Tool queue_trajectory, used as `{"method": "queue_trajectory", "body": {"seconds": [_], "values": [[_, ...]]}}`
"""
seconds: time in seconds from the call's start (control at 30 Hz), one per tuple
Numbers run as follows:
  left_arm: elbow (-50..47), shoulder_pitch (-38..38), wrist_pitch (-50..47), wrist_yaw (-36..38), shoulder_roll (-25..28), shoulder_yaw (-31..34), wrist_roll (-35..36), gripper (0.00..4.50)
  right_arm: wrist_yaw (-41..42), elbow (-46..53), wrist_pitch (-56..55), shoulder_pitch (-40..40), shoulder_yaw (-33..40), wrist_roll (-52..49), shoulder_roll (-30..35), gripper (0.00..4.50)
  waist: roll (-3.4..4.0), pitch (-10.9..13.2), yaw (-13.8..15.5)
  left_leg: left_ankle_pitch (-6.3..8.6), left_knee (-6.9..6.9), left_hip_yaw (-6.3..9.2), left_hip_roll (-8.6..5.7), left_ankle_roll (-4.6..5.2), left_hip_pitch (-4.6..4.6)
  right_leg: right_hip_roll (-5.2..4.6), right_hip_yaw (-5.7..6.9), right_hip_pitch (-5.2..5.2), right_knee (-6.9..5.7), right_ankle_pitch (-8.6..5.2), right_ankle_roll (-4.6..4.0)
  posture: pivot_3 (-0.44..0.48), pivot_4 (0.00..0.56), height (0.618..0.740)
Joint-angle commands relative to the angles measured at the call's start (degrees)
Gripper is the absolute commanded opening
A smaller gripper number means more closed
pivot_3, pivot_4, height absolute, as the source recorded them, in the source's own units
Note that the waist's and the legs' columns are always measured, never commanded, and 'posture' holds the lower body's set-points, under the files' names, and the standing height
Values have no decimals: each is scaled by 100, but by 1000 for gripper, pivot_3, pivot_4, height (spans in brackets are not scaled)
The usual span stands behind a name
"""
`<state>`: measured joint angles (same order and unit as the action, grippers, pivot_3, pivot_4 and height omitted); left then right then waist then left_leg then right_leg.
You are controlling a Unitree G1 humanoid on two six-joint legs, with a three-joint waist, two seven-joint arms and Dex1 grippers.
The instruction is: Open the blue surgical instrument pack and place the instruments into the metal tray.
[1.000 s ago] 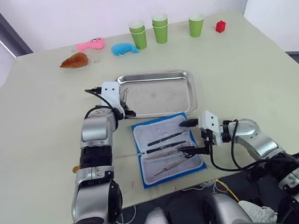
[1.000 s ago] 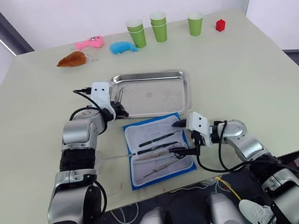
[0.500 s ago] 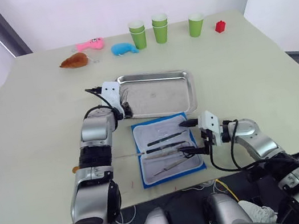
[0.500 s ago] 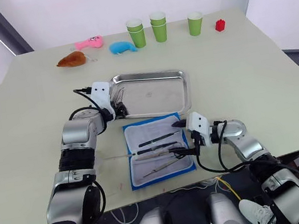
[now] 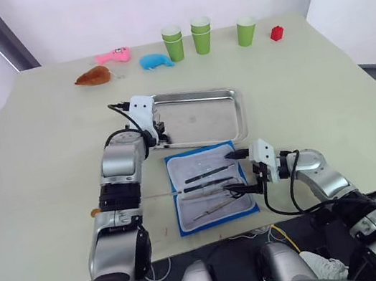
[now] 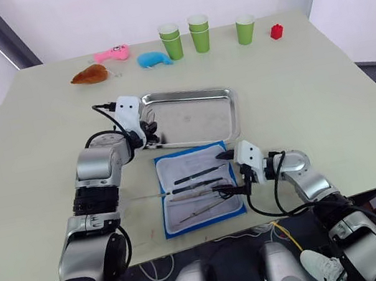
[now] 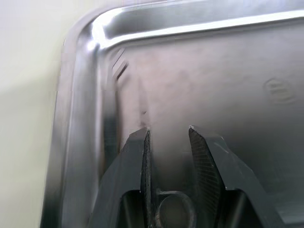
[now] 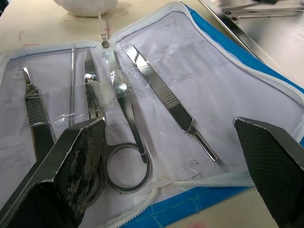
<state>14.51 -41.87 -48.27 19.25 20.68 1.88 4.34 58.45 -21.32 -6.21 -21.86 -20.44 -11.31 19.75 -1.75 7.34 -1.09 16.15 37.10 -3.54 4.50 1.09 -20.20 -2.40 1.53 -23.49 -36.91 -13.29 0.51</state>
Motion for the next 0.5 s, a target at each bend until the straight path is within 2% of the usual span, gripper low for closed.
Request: {"method": "queue_trajectory", "body": {"seconds": [0.03,0.13,0.27,0.5], "values": [[-520,62,463,941,513,-62,277,1357,-244,-891,346,337,-432,898,190,4500,1,0,-6,0,-1,1,0,0,0,0,0,0,0,0,0,0,150,739],[-598,184,840,1797,1015,-211,442,1357,-227,-913,329,324,-441,901,193,4500,8,5,-15,0,-5,1,0,-1,1,1,-1,-4,1,0,-2,0,150,739],[-555,403,1797,2975,1493,-235,709,1357,-172,-950,287,284,-469,911,185,4500,8,5,-9,0,-6,1,1,-1,1,-1,0,-6,4,-1,-3,0,150,739],[-665,657,2494,4290,1861,-29,1277,1357,30,-1030,153,200,-486,869,224,4500,13,9,-13,0,-7,3,1,0,0,-5,-5,-14,5,2,-7,0,150,739]]}}
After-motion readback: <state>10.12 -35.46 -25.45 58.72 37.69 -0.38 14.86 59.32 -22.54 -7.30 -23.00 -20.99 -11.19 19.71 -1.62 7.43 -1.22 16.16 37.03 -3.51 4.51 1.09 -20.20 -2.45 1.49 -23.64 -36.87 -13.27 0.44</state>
